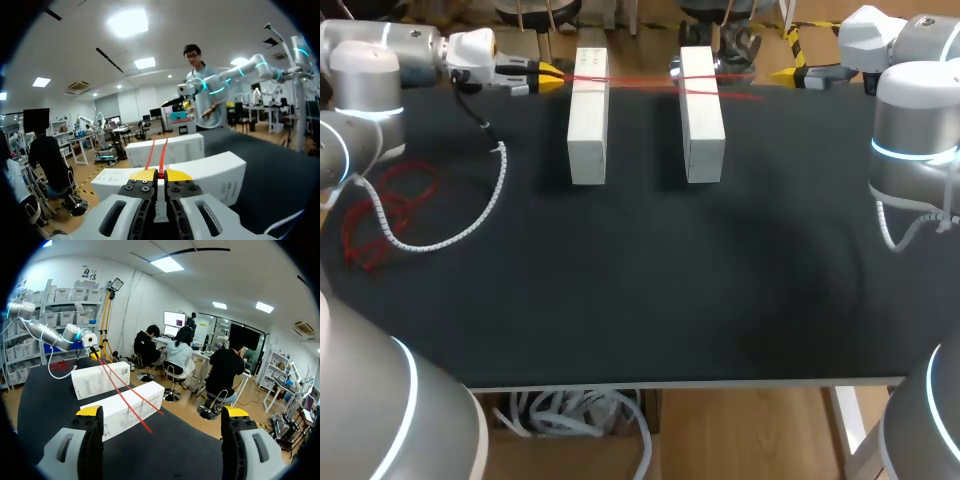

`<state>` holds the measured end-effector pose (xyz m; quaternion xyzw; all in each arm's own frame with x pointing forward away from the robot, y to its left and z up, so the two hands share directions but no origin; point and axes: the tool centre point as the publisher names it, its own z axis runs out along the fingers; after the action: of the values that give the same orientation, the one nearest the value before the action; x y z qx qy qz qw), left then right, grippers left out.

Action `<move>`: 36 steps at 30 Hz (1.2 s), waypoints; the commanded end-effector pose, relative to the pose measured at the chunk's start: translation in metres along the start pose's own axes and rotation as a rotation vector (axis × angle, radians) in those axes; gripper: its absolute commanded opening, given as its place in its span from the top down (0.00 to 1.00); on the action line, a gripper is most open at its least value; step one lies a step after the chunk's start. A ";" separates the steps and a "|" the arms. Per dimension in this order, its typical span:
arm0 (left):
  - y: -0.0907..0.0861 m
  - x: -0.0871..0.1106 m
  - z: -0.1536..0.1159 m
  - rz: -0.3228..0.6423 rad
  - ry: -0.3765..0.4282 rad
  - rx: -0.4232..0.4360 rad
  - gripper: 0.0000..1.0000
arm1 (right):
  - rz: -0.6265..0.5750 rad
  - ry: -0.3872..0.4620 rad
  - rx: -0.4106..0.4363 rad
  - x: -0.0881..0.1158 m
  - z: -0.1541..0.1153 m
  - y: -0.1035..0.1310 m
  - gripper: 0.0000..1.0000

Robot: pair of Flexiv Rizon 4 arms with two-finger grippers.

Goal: Grab the tape and strap the tape.

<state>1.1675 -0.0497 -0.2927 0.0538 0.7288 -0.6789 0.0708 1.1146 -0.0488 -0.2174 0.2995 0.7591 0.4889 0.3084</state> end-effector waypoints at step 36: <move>-0.077 0.026 0.034 0.008 0.014 0.120 1.00 | 0.000 0.001 0.002 0.000 -0.001 0.000 0.00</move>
<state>1.1353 -0.0892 -0.2265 0.0723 0.6846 -0.7230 0.0572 1.1147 -0.0489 -0.2174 0.2995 0.7591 0.4889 0.3084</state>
